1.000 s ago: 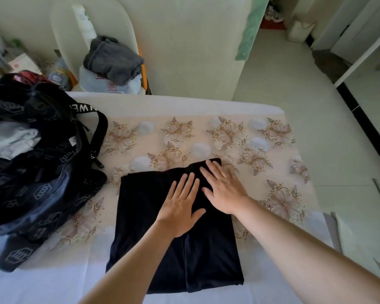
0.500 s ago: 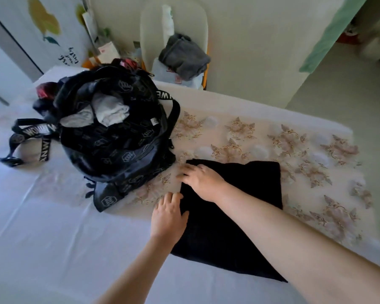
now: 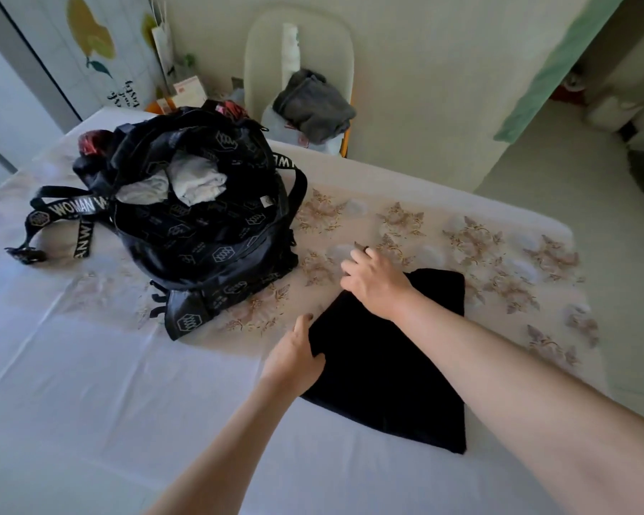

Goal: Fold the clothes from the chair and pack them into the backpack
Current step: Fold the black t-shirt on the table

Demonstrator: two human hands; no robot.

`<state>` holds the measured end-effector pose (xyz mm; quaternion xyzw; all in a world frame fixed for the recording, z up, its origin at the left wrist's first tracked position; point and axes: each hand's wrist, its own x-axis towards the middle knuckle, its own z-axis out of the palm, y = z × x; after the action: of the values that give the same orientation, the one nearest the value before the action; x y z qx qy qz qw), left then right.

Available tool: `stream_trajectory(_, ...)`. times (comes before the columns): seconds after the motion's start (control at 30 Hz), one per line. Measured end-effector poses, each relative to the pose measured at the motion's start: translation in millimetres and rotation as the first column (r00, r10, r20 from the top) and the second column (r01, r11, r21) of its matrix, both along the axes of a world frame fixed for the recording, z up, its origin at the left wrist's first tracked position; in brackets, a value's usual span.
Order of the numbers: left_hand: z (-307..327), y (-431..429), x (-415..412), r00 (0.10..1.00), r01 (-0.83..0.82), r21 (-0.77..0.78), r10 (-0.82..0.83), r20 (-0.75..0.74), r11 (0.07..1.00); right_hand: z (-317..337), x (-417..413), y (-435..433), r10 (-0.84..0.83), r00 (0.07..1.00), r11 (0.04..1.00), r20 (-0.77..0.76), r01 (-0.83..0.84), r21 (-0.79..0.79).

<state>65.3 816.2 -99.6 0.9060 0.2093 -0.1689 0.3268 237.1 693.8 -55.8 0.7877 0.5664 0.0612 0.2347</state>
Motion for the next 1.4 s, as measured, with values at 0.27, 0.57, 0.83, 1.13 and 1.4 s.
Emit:
stream_trajectory(0.27, 74, -89, 45, 0.908, 0.380, -0.172, -0.402, -0.117, 0.909, 0, 27, -149, -0.432, 0.865, 0.862, -0.254, 0.479, 0.165)
stream_trajectory(0.57, 22, -167, 27, 0.864, 0.480, 0.113, -0.491, 0.114, 0.870, -27, -56, -231, -0.611, 0.655, 0.726, -0.445, 0.688, 0.015)
stream_trajectory(0.83, -31, -140, -7, 0.739, 0.651, 0.359, -0.667, -0.097, 0.669, -66, -107, -220, -0.544, 0.566, 0.735, -0.620, 0.677, -0.027)
stream_trajectory(1.13, -29, -117, -21, 0.628, 0.579, 0.341, -0.671, 0.393, 0.741, -70, -170, -218, -0.530, 0.585, 0.751, -0.614, 0.661, -0.017)
stream_trajectory(1.4, -12, -103, -30, 0.749, 0.629, 0.152, -0.646, 0.144, 0.763, -46, -189, -207, -0.545, 0.287, 0.514, -0.788, 0.857, -0.044)
